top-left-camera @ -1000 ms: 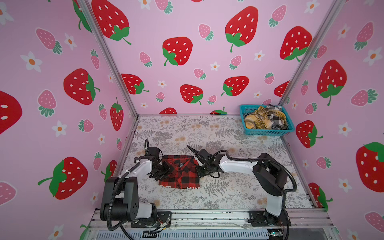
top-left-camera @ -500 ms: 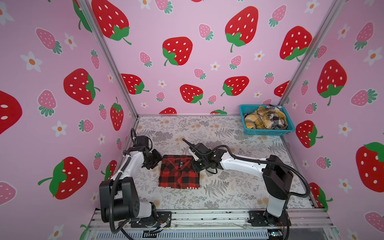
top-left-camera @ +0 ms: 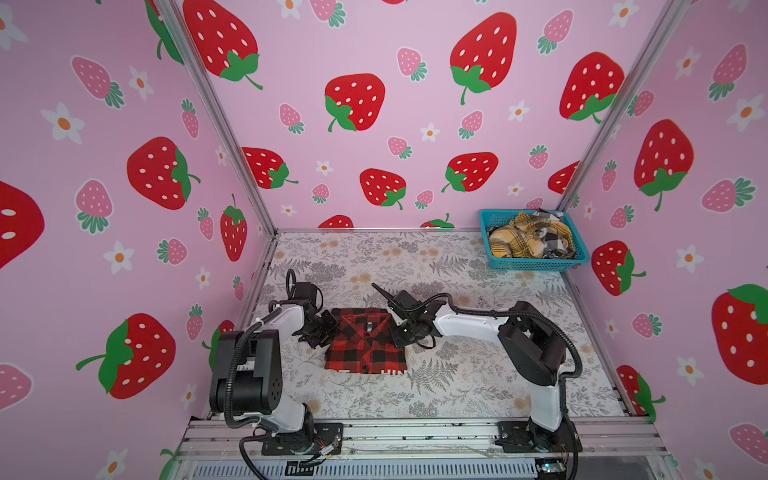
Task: Fold and stack the long sleeve shirts
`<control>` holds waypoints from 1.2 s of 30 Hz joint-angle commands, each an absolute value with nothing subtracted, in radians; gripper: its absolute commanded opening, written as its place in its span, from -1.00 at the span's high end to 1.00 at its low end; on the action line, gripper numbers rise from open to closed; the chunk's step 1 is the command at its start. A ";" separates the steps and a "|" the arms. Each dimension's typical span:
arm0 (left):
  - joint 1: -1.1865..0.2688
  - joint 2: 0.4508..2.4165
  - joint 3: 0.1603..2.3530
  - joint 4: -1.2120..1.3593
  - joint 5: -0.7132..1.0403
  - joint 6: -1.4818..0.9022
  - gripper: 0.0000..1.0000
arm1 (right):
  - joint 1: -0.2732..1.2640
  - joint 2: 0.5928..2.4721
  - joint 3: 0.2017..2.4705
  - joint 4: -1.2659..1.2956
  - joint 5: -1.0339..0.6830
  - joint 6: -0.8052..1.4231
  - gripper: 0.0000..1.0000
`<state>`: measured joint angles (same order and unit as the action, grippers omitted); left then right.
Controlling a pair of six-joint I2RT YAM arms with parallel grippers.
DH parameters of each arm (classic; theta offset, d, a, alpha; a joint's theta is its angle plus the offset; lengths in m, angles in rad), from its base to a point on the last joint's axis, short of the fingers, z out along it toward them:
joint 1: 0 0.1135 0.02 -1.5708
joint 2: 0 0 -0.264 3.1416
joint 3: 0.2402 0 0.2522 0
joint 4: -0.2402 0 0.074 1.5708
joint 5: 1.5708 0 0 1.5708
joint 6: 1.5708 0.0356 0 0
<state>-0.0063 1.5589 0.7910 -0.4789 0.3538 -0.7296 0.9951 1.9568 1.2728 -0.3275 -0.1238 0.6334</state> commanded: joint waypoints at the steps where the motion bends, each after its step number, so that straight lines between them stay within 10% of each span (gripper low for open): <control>1: -0.100 1.599 0.793 -0.411 0.391 -0.821 0.35 | 0.940 1.897 1.222 -0.372 -0.062 0.630 0.45; 14: -0.291 1.587 1.060 -0.571 0.203 -0.803 0.19 | 0.851 1.689 1.111 -0.456 0.001 0.563 0.46; 36: -0.420 1.563 0.813 -0.491 0.461 -0.816 1.00 | 0.902 1.617 0.890 -0.336 -0.084 0.650 0.50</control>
